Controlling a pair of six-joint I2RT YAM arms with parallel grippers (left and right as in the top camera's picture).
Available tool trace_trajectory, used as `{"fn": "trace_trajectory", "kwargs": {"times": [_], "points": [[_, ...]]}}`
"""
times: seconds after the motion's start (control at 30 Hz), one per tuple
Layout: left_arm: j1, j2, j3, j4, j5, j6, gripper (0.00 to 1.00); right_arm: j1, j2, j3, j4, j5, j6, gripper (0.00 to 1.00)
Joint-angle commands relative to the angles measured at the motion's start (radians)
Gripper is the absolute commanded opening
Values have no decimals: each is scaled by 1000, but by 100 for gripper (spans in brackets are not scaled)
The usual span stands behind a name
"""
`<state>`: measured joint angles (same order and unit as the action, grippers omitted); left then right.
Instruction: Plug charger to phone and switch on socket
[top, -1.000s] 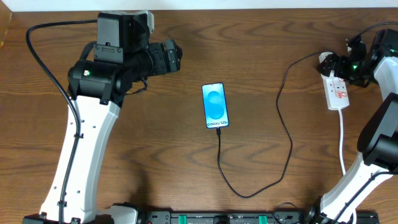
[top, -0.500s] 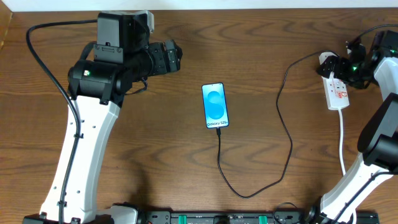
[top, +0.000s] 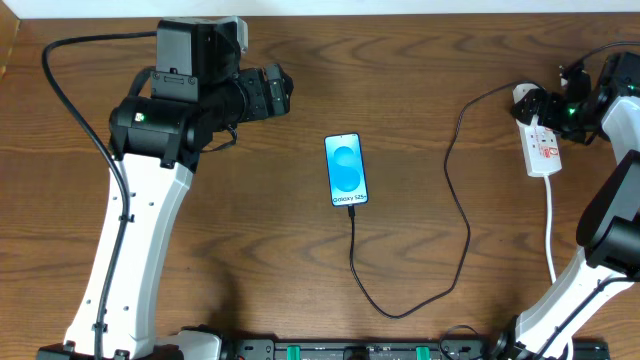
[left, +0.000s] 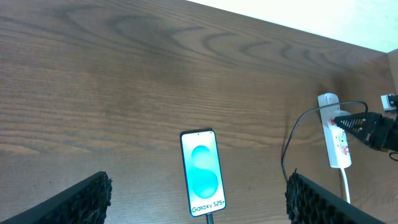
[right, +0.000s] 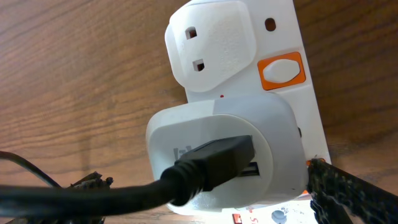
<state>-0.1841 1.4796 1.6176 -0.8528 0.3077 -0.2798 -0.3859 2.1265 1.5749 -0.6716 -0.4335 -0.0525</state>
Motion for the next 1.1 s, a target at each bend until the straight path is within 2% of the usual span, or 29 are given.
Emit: {"fn": "trace_trajectory", "kwargs": {"times": [0.0,0.83,1.07], "points": [[4,-10,0,0,-14,17,89,19,3,-20,-12,-97,37,99],[4,-10,0,0,-14,17,89,28,3,-21,-30,-126,61,96],[4,-10,0,0,-14,17,89,22,-7,-19,-45,-63,121,95]]}}
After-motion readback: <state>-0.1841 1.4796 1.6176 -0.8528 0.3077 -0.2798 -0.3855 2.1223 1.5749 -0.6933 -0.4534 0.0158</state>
